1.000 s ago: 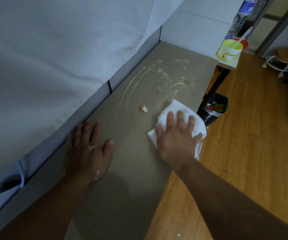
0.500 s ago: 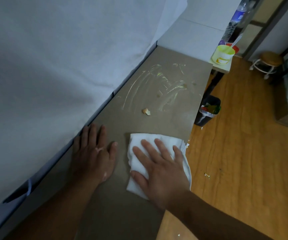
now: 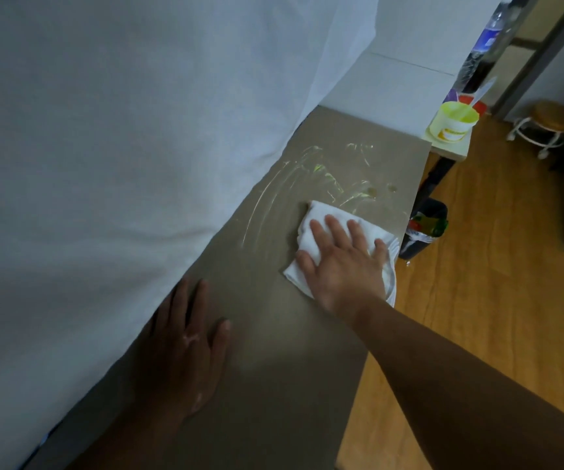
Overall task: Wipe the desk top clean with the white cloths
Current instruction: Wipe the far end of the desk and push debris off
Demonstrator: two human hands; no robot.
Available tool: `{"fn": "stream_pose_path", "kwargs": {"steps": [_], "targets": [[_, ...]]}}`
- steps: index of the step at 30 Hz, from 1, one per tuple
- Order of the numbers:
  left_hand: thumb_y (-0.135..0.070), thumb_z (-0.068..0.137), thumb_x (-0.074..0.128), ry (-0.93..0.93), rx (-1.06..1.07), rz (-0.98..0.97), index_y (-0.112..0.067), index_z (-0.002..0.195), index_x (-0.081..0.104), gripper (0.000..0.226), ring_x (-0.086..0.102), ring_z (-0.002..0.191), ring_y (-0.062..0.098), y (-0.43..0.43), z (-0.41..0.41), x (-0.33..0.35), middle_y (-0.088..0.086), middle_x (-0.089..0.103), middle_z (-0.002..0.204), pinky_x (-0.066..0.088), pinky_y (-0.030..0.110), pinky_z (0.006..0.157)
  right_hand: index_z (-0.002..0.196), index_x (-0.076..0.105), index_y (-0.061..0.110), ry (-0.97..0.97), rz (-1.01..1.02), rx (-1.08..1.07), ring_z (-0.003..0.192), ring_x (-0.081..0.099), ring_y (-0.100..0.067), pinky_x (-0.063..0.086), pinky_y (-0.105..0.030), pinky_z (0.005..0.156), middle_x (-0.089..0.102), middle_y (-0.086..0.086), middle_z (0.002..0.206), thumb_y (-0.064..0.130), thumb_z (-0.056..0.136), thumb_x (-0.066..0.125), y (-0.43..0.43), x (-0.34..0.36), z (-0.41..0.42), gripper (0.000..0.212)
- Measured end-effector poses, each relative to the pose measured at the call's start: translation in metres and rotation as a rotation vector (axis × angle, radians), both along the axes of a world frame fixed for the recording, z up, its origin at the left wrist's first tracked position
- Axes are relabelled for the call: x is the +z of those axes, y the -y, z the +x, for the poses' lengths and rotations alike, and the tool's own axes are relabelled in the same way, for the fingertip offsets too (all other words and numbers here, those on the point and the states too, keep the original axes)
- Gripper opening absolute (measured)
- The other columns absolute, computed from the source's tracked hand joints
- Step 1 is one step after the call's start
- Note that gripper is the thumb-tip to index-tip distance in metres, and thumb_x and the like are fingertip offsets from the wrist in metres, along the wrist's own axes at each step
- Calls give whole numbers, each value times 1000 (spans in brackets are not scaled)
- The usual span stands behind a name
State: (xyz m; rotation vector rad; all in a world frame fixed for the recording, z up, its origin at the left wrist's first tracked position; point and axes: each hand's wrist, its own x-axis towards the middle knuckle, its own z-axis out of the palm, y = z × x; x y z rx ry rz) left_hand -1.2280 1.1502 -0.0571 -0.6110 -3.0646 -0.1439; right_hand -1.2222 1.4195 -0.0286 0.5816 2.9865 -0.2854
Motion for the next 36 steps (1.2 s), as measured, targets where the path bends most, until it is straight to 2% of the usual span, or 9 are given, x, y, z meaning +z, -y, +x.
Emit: {"fn": "stream_pose_path", "kwargs": {"steps": [5, 11, 17, 21, 23, 27, 31, 34, 36], "targets": [[-55, 99, 32, -56, -25, 35, -7, 152, 46, 73, 39, 141, 37, -1, -2, -1, 18, 44, 158, 24, 44, 115, 163, 13, 38, -25, -6, -155, 160, 2, -28, 11, -70, 119, 7, 8, 174, 64, 103, 18, -25, -1, -33, 65], [-57, 99, 28, -32, 2, 40, -8, 154, 44, 75, 39, 142, 36, -2, -3, 0, 16, 43, 159, 33, 47, 113, 162, 15, 37, -16, -14, -239, 159, 3, -29, 10, -73, 117, 9, 8, 173, 62, 104, 19, -30, -1, -45, 64], [-59, 99, 23, 6, 32, 21, -14, 158, 38, 76, 40, 145, 33, -1, -5, -1, 13, 40, 162, 41, 50, 112, 163, 14, 35, 14, 48, -49, 159, 3, -33, 15, -73, 116, 11, 4, 173, 60, 104, 12, 4, 2, 7, 63], [-54, 101, 26, -26, 19, 117, -11, 154, 45, 70, 45, 143, 34, -1, -4, -2, 14, 45, 159, 42, 47, 110, 153, 49, 29, -73, 67, 221, 148, 38, -43, 32, -79, 105, 46, -4, 160, 58, 97, 31, 69, -5, 67, 65], [-54, 104, 22, -41, 20, 194, -9, 154, 45, 71, 45, 145, 33, 3, -5, -6, 14, 45, 159, 37, 43, 114, 148, 55, 31, -66, 80, 355, 145, 44, -42, 37, -80, 101, 51, -2, 157, 60, 94, 42, 94, -11, 77, 62], [-43, 111, 26, -165, -61, 332, 2, 152, 43, 63, 42, 146, 33, 6, -9, -9, 15, 41, 159, 22, 30, 125, 152, 48, 35, -52, 11, 477, 151, 33, -40, 25, -81, 108, 43, 1, 163, 65, 97, 40, 101, -9, 48, 63], [-45, 111, 28, -201, -87, 337, 0, 154, 39, 64, 42, 146, 32, 3, -11, -7, 19, 42, 159, 37, 45, 119, 161, 29, 36, -23, -50, 509, 159, 9, -36, 0, -76, 115, 21, 4, 172, 67, 97, 19, 94, -3, 1, 73], [-50, 109, 29, -172, -98, 357, -13, 161, 28, 64, 35, 150, 24, 0, -16, -9, 3, 31, 167, 29, 34, 124, 162, 20, 35, -33, -24, 468, 159, 1, -33, -1, -73, 116, 13, 4, 173, 67, 94, 16, 83, -1, -35, 75], [-57, 106, 28, -159, -65, 297, -12, 161, 29, 70, 38, 150, 27, -3, -21, -11, 7, 32, 167, 36, 41, 120, 162, 20, 34, -41, -23, 413, 159, 0, -32, 1, -72, 117, 12, 3, 173, 64, 99, 24, 74, -3, -57, 70]]}}
